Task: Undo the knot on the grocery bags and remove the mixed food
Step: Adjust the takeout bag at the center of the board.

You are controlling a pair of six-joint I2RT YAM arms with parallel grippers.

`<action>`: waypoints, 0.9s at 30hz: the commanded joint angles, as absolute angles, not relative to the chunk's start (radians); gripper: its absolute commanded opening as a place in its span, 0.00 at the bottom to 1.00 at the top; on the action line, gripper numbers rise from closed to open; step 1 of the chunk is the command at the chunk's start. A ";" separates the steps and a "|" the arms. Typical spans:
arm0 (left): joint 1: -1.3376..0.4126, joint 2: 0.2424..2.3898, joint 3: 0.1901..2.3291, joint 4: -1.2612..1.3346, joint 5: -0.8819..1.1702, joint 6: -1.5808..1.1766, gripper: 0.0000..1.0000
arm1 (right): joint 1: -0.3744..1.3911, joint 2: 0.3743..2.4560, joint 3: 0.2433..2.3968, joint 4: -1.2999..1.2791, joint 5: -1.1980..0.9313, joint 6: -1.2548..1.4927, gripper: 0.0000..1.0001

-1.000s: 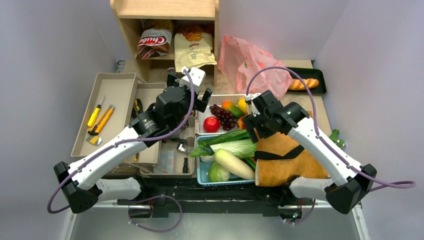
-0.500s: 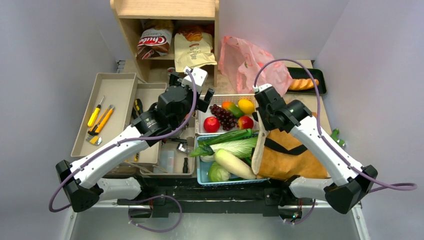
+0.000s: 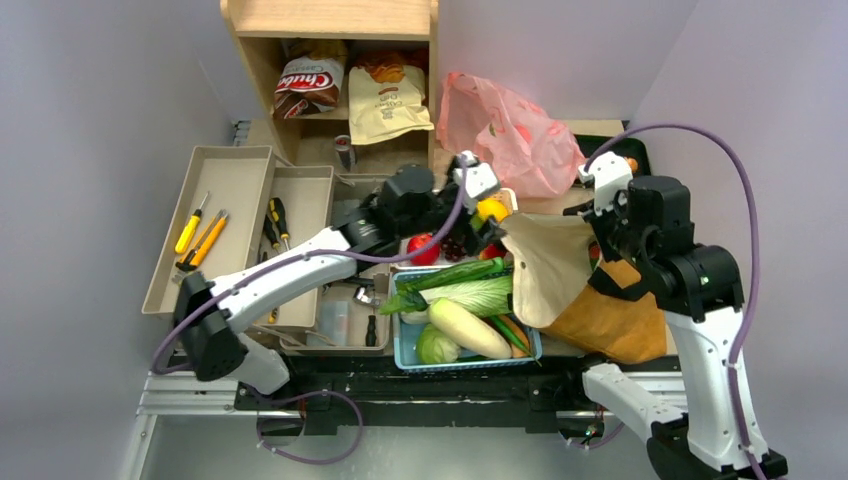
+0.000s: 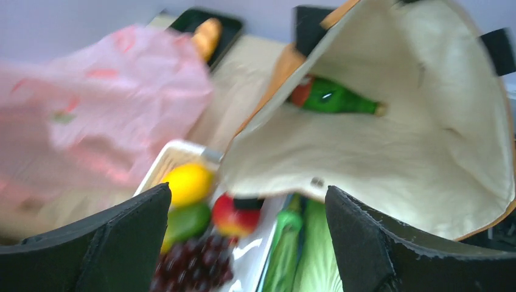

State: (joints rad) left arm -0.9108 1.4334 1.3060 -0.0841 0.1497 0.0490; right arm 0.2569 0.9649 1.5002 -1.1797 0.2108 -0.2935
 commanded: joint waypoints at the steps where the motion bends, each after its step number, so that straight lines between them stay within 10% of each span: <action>1: -1.011 1.593 1.446 0.137 0.407 0.133 0.91 | 0.262 0.912 1.547 -1.217 0.107 -0.368 0.00; 6: -1.088 1.797 1.541 0.188 0.366 0.191 0.70 | 0.262 0.887 1.566 -1.292 0.151 -0.386 0.00; 18: -1.117 1.920 1.523 0.207 0.152 0.166 0.56 | 0.262 0.775 1.370 -1.389 0.371 -0.446 0.00; 27: -1.075 1.939 1.518 0.334 0.005 -0.068 0.52 | 0.261 0.892 1.297 -1.295 0.349 -0.336 0.66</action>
State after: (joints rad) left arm -1.1069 1.9556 1.4868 0.2287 0.0914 0.1009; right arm 0.2615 0.8589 1.3514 -1.3495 0.3290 -0.3897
